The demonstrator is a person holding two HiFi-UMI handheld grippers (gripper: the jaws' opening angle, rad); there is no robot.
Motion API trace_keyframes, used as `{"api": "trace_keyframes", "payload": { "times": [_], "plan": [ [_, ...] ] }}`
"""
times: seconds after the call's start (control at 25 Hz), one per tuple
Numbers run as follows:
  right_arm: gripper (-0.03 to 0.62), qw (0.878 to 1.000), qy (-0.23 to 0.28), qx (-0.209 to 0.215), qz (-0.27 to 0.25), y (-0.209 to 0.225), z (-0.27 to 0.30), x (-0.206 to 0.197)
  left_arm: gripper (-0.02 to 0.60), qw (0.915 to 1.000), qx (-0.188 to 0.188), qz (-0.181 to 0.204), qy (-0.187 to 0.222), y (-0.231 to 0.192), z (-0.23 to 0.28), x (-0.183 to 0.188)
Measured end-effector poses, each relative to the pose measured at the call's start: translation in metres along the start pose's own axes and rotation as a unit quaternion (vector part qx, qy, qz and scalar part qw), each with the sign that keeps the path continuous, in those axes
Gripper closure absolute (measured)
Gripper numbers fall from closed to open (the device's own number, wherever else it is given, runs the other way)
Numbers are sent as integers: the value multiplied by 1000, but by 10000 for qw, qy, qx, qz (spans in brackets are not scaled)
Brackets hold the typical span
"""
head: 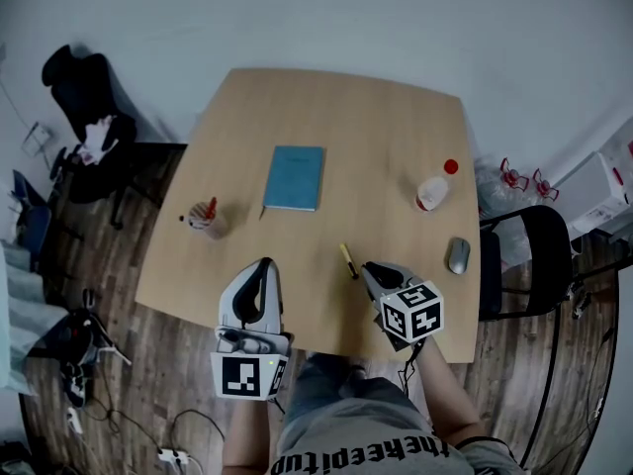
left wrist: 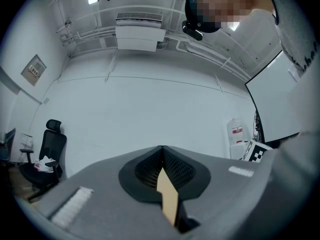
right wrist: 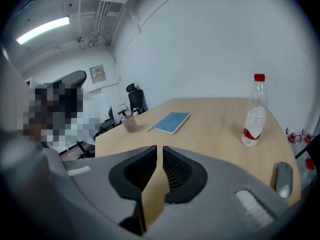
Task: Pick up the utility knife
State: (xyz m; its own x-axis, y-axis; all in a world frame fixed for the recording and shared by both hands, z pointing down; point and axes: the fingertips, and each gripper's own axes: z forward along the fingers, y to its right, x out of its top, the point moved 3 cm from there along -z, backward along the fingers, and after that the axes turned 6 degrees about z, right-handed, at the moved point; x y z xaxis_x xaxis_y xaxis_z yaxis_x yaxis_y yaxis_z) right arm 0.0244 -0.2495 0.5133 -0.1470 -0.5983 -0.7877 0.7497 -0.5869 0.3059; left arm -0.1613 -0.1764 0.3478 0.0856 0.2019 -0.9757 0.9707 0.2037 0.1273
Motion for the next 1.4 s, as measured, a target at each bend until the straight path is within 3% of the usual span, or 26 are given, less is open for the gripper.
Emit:
{"api": "trace_keyframes", "payload": {
  "times": [0.36,0.68,1.4],
  "plan": [
    [480,9970,-692,-155,305,11,41,-28,563,9999,48,-70,-110,-28,4,-12],
    [434,9923,-1188,-222,277,12,64,-49,563,9997,80,-117,-199,-47,6,-22],
    [419,9811,-1798,-689,166,37,95,-78,563,9989,108,-237,-378,-71,13,-43]
  ]
}}
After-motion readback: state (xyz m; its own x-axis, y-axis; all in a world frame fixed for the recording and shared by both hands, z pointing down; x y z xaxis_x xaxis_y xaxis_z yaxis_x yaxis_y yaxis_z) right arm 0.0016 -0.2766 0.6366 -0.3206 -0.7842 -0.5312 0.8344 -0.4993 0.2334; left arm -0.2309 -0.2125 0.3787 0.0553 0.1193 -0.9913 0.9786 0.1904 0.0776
